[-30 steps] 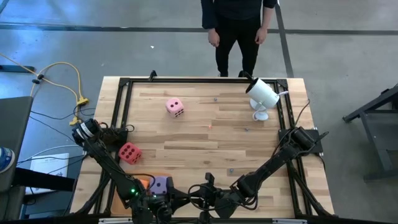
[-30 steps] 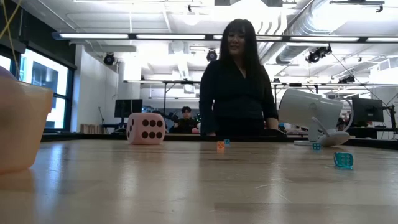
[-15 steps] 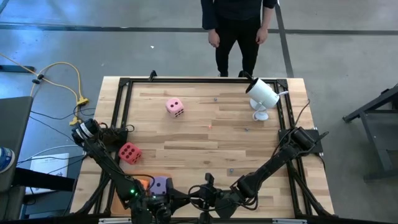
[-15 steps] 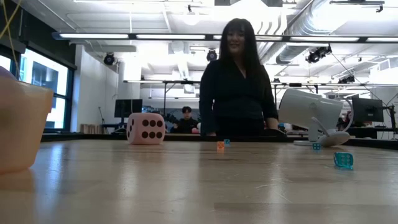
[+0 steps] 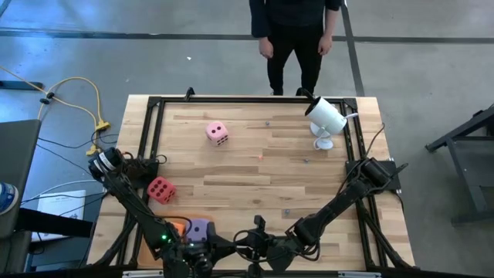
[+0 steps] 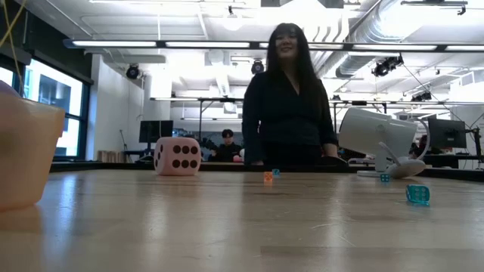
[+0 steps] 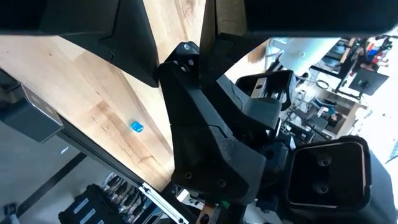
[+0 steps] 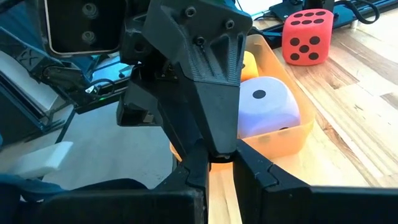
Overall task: Pick & Place Dice
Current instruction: Put the small black dice into the orange bin
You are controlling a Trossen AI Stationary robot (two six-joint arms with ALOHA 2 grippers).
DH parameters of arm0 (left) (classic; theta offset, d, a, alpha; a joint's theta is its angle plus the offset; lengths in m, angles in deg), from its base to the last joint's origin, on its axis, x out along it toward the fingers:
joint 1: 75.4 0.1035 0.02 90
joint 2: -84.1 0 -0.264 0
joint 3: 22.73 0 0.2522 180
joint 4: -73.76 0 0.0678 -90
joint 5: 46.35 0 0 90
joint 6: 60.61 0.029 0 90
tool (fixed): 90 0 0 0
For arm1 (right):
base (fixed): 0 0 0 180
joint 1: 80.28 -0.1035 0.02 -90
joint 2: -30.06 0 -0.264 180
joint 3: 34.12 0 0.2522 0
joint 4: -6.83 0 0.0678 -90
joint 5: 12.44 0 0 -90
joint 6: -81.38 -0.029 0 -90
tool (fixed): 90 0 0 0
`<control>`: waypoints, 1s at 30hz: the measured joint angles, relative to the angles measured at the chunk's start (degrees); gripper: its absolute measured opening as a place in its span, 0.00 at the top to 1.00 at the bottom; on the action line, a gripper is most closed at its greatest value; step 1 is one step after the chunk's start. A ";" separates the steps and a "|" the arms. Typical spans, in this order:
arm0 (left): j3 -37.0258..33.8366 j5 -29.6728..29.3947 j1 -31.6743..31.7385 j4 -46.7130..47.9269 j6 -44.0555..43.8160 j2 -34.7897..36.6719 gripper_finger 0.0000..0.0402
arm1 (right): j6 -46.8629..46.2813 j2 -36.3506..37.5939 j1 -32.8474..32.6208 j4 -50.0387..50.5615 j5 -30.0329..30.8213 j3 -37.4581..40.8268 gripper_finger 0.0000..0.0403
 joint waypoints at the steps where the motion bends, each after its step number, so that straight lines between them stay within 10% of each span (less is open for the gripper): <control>1: -0.03 0.00 -0.07 0.00 0.73 0.00 0.75 | -0.01 0.00 0.00 -0.06 -0.17 0.00 0.92; 30: -0.09 -3.25 -1.26 -0.05 6.45 -0.15 0.87 | -0.51 0.00 0.28 -1.81 -5.64 -0.02 0.89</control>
